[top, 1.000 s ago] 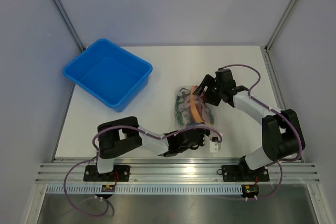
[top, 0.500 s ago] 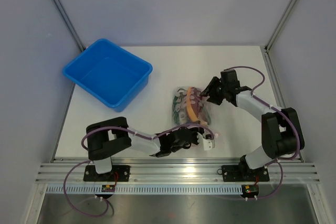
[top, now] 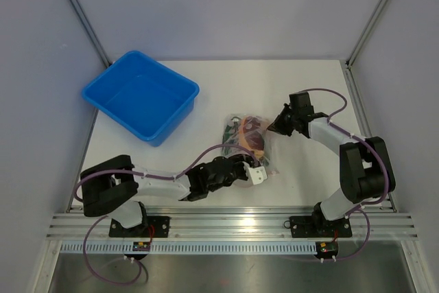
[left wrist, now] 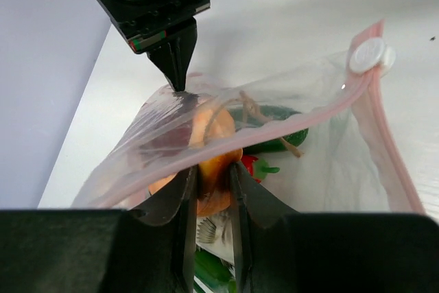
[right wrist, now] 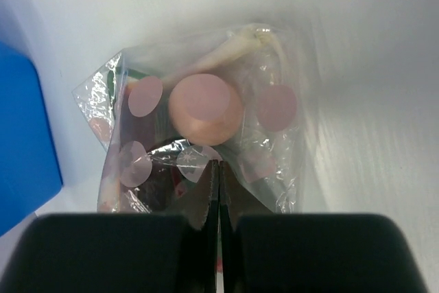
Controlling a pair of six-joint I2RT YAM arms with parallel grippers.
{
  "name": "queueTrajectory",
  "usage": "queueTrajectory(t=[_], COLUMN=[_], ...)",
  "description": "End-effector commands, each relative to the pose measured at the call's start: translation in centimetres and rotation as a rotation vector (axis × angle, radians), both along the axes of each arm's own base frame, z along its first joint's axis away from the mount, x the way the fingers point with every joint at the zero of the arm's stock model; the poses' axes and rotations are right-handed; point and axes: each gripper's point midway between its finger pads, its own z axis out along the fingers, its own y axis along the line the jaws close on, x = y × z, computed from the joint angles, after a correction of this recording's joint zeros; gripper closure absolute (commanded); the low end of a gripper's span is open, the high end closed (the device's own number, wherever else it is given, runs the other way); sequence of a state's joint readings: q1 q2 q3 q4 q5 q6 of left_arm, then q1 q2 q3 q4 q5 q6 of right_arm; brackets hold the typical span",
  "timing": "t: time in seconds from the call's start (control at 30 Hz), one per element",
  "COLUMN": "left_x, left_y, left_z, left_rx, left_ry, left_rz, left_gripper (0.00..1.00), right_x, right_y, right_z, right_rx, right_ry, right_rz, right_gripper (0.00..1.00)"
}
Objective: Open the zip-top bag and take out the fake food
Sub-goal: Pick up the food from the zipper food storage bag.
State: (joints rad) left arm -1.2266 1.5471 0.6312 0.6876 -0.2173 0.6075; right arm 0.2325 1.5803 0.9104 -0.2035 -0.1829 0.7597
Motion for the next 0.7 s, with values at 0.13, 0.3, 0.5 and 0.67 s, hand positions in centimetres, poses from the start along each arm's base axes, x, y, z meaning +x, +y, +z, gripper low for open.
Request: queueTrajectory(t=[0.13, 0.3, 0.5, 0.67], left_x=[0.8, 4.1, 5.3, 4.5], left_y=[0.5, 2.3, 3.3, 2.7], left_z=[4.2, 3.7, 3.6, 3.5], left_rx=[-0.166, -0.200, -0.226, -0.232], left_ry=[0.083, 0.150, 0.178, 0.192], left_rz=[0.022, 0.122, 0.152, 0.098], left_gripper=[1.00, 1.00, 1.00, 1.00], right_x=[1.9, 1.4, 1.8, 3.2], right_y=[-3.8, -6.2, -5.2, -3.2], right_z=[0.9, 2.6, 3.0, 2.2], right_rx=[-0.043, -0.074, -0.075, -0.021], right_ry=[-0.067, -0.128, -0.163, -0.140], right_rz=[-0.182, -0.289, -0.190, -0.090], right_gripper=[1.00, 1.00, 0.48, 0.29])
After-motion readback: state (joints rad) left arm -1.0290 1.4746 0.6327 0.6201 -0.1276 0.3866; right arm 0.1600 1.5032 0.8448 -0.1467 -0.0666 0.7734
